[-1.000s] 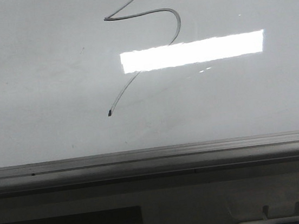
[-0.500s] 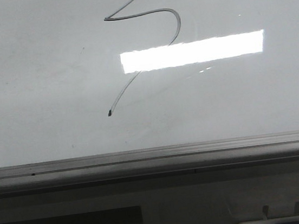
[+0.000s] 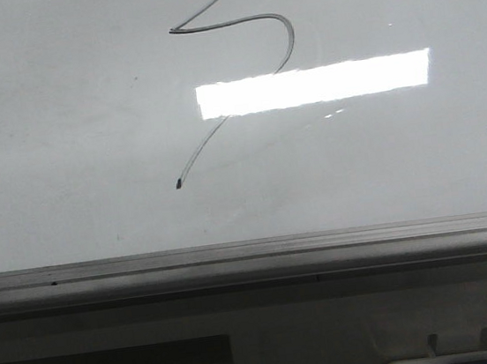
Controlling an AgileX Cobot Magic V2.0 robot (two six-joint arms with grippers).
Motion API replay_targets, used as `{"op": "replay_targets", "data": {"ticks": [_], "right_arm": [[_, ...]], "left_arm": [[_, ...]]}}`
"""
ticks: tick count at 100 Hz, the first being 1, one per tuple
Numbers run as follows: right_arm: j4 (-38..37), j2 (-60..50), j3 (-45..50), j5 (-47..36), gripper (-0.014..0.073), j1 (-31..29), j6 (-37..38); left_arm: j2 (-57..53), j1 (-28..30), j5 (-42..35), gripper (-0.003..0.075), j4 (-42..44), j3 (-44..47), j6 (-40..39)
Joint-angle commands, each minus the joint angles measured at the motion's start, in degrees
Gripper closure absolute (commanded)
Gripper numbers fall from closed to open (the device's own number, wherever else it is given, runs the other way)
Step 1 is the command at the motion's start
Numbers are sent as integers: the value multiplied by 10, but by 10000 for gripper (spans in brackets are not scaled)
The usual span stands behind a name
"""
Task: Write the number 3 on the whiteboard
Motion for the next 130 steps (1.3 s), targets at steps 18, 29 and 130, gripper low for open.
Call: {"op": "replay_targets", "data": {"ticks": [18, 29, 130], "right_arm": [[16, -15, -20, -22, 655, 2, -5], [17, -15, -20, -12, 655, 2, -5], [14, -177, 43, -87, 584, -187, 76]], "left_arm": [[4, -2, -22, 603, -28, -19, -1], [4, -2, -23, 717, -28, -19, -1], [52, -2, -227, 741, 221, -19, -320]]}}
